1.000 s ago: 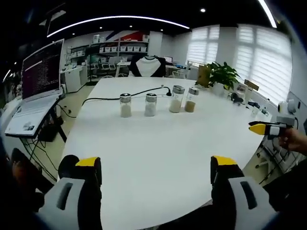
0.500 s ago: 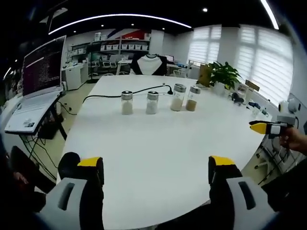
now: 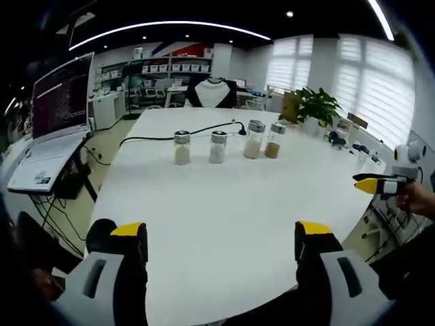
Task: Rotate the seasoning bottle until the label or dispensing opening points toward the visible target arrow and the bottle remains upright within the marked orientation range
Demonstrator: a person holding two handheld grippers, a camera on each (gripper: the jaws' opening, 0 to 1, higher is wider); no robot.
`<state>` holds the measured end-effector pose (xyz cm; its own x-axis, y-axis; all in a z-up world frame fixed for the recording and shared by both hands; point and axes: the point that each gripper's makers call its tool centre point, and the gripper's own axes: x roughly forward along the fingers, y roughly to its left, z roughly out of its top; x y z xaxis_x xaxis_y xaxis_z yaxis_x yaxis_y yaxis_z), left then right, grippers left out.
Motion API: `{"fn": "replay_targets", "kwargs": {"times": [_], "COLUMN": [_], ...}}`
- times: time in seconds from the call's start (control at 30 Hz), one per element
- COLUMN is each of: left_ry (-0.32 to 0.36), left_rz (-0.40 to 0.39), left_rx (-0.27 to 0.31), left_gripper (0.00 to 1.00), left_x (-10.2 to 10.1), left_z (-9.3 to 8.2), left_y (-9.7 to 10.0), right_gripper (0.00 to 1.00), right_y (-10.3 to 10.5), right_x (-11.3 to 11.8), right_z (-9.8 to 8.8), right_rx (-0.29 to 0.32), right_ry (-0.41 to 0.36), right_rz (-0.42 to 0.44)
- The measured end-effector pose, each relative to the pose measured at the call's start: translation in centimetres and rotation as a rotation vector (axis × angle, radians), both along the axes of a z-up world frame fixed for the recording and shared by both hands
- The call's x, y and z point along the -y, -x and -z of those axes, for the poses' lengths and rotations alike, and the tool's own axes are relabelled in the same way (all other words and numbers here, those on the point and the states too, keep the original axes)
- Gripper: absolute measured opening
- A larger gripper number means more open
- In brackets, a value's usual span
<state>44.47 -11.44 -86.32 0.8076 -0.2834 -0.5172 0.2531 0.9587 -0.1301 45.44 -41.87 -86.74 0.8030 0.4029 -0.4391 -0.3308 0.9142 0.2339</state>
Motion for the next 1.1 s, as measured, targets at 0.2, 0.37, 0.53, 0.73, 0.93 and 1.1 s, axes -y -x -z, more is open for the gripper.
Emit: {"fn": "replay_targets", "kwargs": {"times": [0.2, 0.37, 0.53, 0.73, 0.93, 1.1], "left_ry": [-0.003, -0.005, -0.008, -0.003, 0.019, 0.008], "left_rz": [0.001, 0.0, -0.001, -0.017, -0.018, -0.021], "left_rx": [-0.002, 0.001, 0.001, 0.007, 0.015, 0.021], "left_gripper": [0.94, 0.94, 0.93, 0.93, 0.93, 0.92], "left_x": [-0.1, -0.3, -0.5, -0.8, -0.8, -1.2], "left_z": [0.0, -0.1, -0.1, -0.3, -0.5, -0.6], "left_y": [0.0, -0.2, -0.3, -0.2, 0.1, -0.1], "right_gripper": [0.8, 0.8, 0.8, 0.8, 0.8, 0.79], "right_y": [-0.1, -0.2, -0.3, -0.3, 0.0, 0.4], "right_x": [-0.3, -0.4, -0.4, -1.1, -1.6, -1.8], "right_z": [0.1, 0.1, -0.1, -0.3, -0.3, -0.4], "right_rx": [-0.002, -0.004, -0.003, 0.003, 0.0, -0.002], "right_ry": [-0.006, -0.007, -0.005, -0.003, -0.003, -0.005], "right_rz": [-0.004, -0.003, -0.003, -0.017, -0.029, -0.03]}}
